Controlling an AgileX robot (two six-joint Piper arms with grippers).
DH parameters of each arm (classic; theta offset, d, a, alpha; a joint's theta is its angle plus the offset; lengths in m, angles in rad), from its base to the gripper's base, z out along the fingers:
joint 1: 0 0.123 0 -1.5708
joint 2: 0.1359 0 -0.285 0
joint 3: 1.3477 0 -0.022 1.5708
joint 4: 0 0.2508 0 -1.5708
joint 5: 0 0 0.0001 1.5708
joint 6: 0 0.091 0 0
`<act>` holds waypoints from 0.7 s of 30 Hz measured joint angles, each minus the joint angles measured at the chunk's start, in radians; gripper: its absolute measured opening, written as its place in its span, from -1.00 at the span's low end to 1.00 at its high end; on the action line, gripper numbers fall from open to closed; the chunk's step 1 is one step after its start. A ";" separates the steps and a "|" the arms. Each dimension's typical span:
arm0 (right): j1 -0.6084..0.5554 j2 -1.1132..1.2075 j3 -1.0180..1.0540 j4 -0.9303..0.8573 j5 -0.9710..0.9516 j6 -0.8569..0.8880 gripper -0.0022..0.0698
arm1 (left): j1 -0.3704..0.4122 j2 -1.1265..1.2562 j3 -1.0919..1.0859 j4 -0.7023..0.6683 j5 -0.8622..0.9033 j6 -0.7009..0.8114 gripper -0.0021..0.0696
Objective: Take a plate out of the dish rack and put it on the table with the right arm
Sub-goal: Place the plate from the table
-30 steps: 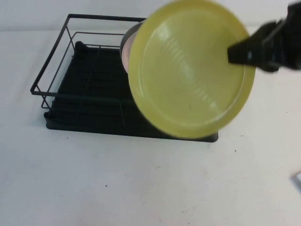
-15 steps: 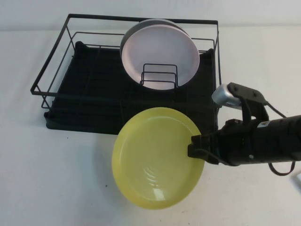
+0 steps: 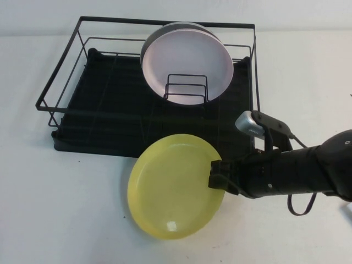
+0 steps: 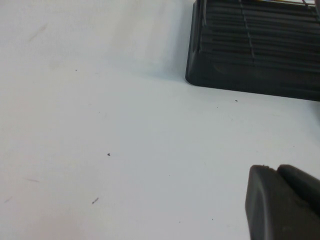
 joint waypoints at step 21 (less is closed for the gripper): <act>0.000 0.083 0.000 0.080 -0.030 -0.016 -0.56 | 0.000 0.000 0.000 0.000 0.000 0.000 -0.95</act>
